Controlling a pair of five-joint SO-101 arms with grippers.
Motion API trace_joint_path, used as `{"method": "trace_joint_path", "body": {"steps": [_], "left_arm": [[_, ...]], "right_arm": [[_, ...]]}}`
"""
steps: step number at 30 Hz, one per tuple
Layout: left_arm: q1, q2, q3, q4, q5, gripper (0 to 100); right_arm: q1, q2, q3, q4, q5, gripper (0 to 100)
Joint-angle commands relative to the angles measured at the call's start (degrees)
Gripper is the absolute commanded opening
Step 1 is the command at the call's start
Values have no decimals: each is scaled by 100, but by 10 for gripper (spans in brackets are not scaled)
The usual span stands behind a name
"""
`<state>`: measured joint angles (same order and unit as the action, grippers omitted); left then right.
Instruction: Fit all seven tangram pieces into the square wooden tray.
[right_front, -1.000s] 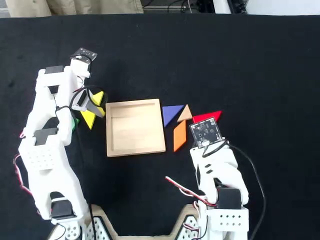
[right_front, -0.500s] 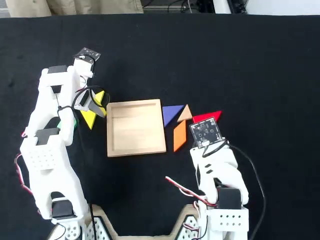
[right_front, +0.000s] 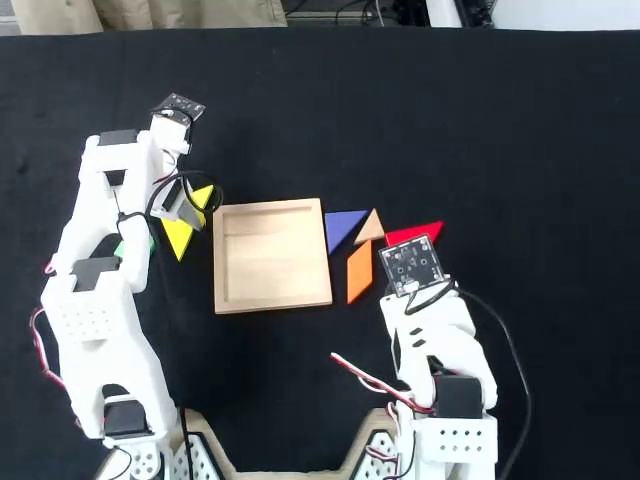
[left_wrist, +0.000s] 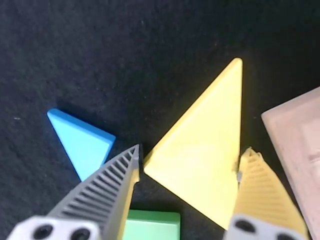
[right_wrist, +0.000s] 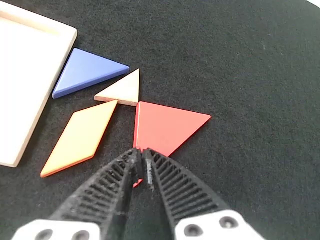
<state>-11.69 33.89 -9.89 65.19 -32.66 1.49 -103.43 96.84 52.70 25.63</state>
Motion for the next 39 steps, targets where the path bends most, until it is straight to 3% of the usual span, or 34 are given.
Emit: {"method": "trace_joint_path", "body": {"steps": [1,18,23,30,39], "left_arm": [[31,-53,48,-18,-44,285],[31,-62,110,-26,-237,282],[22,-62,110,-26,-290,178],[31,-105,110,-18,-281,188],[92,-686,-585,1116,-431,188]], "right_arm": [[-79,-127,-13,0,44,14],[-79,-127,-13,0,44,13],[-79,-127,-13,0,44,13],[-79,-127,-13,0,44,13],[-88,-127,-13,-9,44,13]]}}
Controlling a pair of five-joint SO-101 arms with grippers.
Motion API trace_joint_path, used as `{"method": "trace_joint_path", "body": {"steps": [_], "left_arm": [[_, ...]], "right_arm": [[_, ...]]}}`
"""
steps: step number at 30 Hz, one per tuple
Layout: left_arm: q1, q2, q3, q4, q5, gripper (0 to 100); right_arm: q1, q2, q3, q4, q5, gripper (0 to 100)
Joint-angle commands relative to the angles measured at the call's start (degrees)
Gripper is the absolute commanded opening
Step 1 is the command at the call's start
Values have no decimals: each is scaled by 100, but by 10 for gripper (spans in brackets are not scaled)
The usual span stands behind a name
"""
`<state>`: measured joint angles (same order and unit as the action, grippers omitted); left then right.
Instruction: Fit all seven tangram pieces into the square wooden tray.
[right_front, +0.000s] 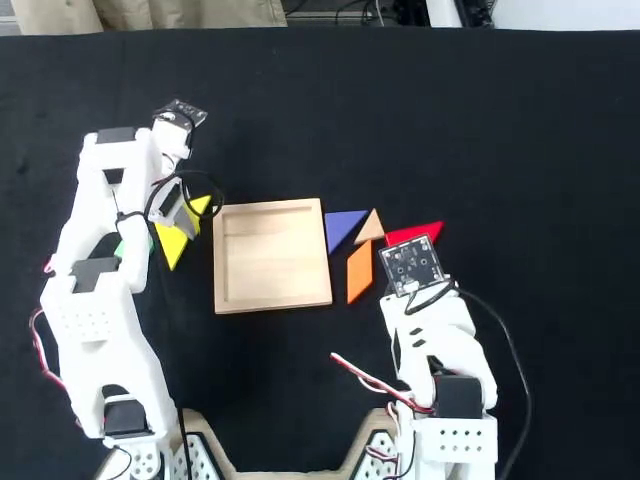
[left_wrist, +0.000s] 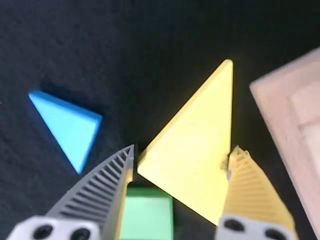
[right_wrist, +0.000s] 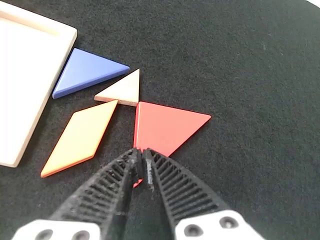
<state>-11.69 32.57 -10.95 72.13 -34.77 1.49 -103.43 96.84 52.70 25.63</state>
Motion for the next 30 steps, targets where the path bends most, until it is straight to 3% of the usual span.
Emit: {"method": "trace_joint_path", "body": {"steps": [1,7,13,17,21,25,30], "left_arm": [[92,-668,-549,615,-396,188],[453,-1486,-655,1767,-1415,188],[1736,-2215,-576,2338,-2004,188],[2782,-2207,-119,1996,-2031,188],[3477,-2092,866,853,-2057,188],[3565,-2040,1411,44,-2207,185],[3565,-2040,1596,-70,-2330,185]], "right_arm": [[-88,-127,-13,-9,44,13],[-88,-127,-13,-9,44,13],[-79,-127,-13,-9,44,12],[-70,-127,-13,-9,44,12],[-62,-127,-13,-9,44,12],[-62,-127,-13,-9,44,12],[-62,-145,-13,-26,44,12]]}}
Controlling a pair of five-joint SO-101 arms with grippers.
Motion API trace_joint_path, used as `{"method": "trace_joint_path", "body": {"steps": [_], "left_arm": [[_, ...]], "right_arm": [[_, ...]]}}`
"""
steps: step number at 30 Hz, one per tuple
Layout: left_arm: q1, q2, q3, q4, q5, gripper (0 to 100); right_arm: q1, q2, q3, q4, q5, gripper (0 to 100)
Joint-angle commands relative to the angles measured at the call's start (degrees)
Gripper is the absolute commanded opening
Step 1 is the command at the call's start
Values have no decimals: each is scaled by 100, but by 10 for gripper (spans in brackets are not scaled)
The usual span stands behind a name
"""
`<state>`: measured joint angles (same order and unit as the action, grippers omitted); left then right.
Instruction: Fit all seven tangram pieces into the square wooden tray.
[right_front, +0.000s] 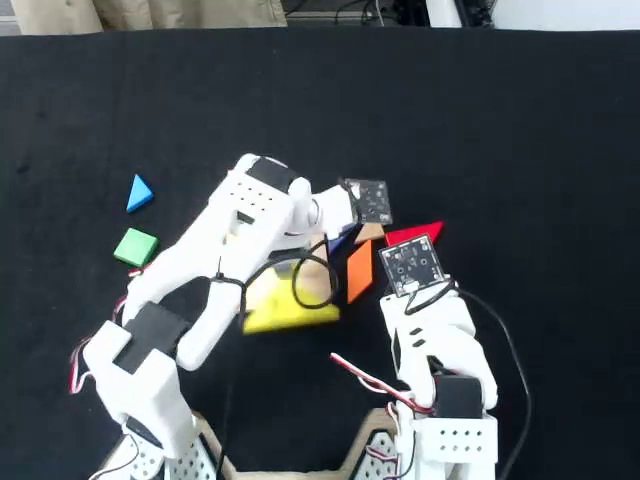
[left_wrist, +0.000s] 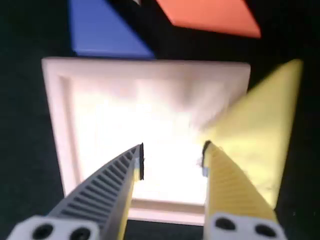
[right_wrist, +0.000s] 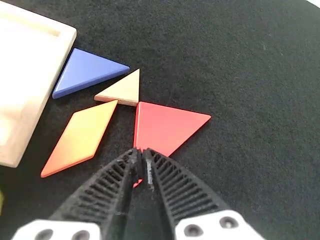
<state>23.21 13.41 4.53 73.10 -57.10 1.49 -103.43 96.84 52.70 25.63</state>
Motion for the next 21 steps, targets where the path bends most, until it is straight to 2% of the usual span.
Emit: {"method": "trace_joint_path", "body": {"steps": [1,9,13,15,19,21], "left_arm": [[57,-123,75,-176,-97,185],[-4,-176,84,-97,-62,188],[347,-501,136,782,-44,188],[585,-765,453,941,-70,189],[734,-1530,1138,818,-53,202],[743,-1934,1613,492,97,259]], "right_arm": [[-62,-145,-13,-26,44,12],[-62,-145,-13,-26,44,12],[-62,-145,-13,-26,44,12],[-62,-145,-13,-26,44,12],[-62,-145,-13,-26,44,12],[-62,-145,-13,-18,44,12]]}}
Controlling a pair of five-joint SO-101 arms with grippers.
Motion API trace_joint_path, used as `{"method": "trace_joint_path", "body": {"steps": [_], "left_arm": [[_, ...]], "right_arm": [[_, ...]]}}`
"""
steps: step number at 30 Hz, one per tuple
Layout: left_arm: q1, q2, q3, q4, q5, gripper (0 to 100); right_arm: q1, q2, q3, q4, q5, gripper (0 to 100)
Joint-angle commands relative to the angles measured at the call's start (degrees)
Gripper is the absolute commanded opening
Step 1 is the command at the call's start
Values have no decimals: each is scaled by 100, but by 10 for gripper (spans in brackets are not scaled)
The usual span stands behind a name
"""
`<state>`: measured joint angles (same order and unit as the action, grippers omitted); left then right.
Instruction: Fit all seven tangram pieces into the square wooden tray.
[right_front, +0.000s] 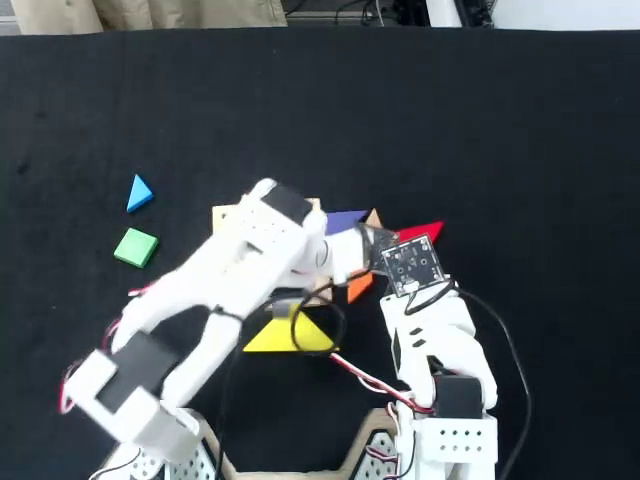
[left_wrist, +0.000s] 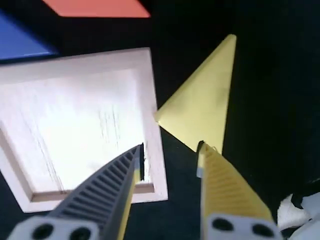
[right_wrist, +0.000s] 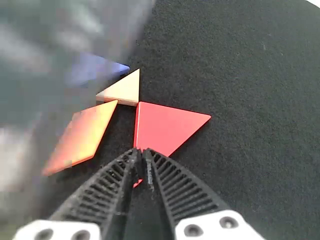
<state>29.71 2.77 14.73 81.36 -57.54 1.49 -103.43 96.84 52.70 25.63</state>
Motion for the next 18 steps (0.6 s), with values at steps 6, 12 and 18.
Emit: {"method": "trace_joint_path", "body": {"steps": [6,12,18], "left_arm": [[75,-1723,2220,-1846,853,340],[242,-1758,2985,-2708,879,339],[189,-1749,3222,-3235,897,339]], "right_arm": [[-62,-145,-13,-9,44,12],[-62,-145,-13,-9,44,12],[-62,-145,-13,-18,44,12]]}}
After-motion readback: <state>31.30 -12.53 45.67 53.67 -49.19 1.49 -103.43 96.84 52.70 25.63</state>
